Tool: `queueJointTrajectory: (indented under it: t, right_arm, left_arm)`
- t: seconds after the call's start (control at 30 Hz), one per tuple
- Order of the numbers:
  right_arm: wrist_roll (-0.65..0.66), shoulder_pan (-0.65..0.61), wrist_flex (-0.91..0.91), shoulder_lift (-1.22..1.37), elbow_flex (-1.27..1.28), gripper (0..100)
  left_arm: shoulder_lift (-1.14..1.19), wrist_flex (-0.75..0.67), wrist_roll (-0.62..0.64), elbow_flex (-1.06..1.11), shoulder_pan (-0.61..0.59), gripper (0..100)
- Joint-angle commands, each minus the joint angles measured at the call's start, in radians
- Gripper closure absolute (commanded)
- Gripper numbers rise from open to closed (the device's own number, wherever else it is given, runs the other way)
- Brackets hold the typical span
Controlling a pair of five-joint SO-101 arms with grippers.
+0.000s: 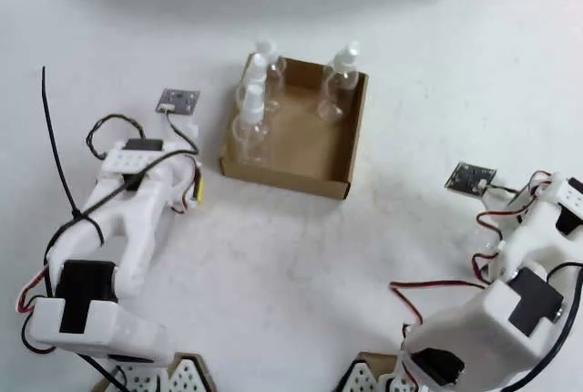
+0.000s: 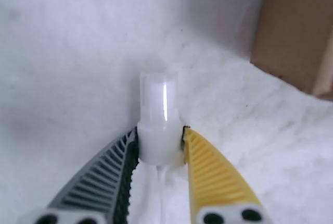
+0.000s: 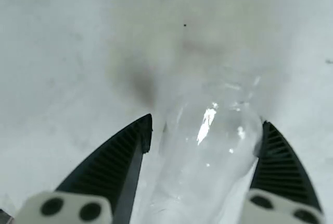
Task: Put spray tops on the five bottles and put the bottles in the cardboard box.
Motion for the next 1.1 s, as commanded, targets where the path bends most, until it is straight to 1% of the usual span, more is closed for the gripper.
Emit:
queueJointTrajectory:
  t: [0.0, 0.23, 0.3, 0.43, 0.47, 0.5, 0.53, 0.6, 0.67, 0.8, 0.9, 0.97, 1.07]
  right_arm:
    - [0.002, 0.018, -0.033, -0.005, -0.049, 72.2]
    - [0.002, 0.01, -0.03, -0.007, -0.072, 73.4]
    - [0.002, 0.01, -0.03, -0.007, -0.091, 78.6]
    - [0.002, 0.01, -0.03, -0.007, -0.137, 97.1]
    - [0.0, 0.01, -0.028, -0.007, -0.15, 99.1]
    - [-0.015, 0.016, -0.028, -0.007, -0.161, 97.4]
    - [-0.043, 0.018, -0.028, -0.007, -0.176, 96.4]
    - [-0.11, 0.018, -0.025, -0.007, -0.212, 98.4]
    - [-0.193, 0.018, 0.008, -0.007, -0.256, 98.1]
    - [-0.399, 0.01, 0.154, -0.007, -0.374, 98.2]
    - [-0.552, 0.005, 0.278, -0.007, -0.476, 98.2]
    - [-0.628, 0.004, 0.361, -0.024, -0.525, 98.2]
    - [-0.694, -0.005, 0.46, -0.088, -0.531, 98.2]
  left_arm:
    - [-0.013, -0.028, -0.014, -0.058, 0.01, 98]
    - [-0.013, -0.028, -0.014, -0.058, 0.012, 98]
    - [-0.013, -0.028, -0.014, -0.058, 0.012, 98]
    - [-0.013, -0.028, -0.014, -0.058, 0.013, 98]
    - [-0.013, -0.028, -0.014, -0.058, 0.013, 98]
    - [-0.013, -0.028, -0.014, -0.058, 0.013, 98]
    - [-0.013, -0.028, -0.014, -0.058, 0.015, 98]
    - [-0.013, -0.028, -0.014, -0.058, 0.015, 98]
    - [-0.013, -0.028, -0.015, -0.058, 0.015, 98]
    - [-0.013, -0.028, -0.064, -0.058, 0.016, 98]
    - [-0.013, -0.028, -0.066, -0.058, 0.016, 98]
    - [-0.013, -0.028, -0.068, -0.058, 0.016, 98]
    - [-0.013, -0.028, -0.069, -0.058, 0.016, 98]
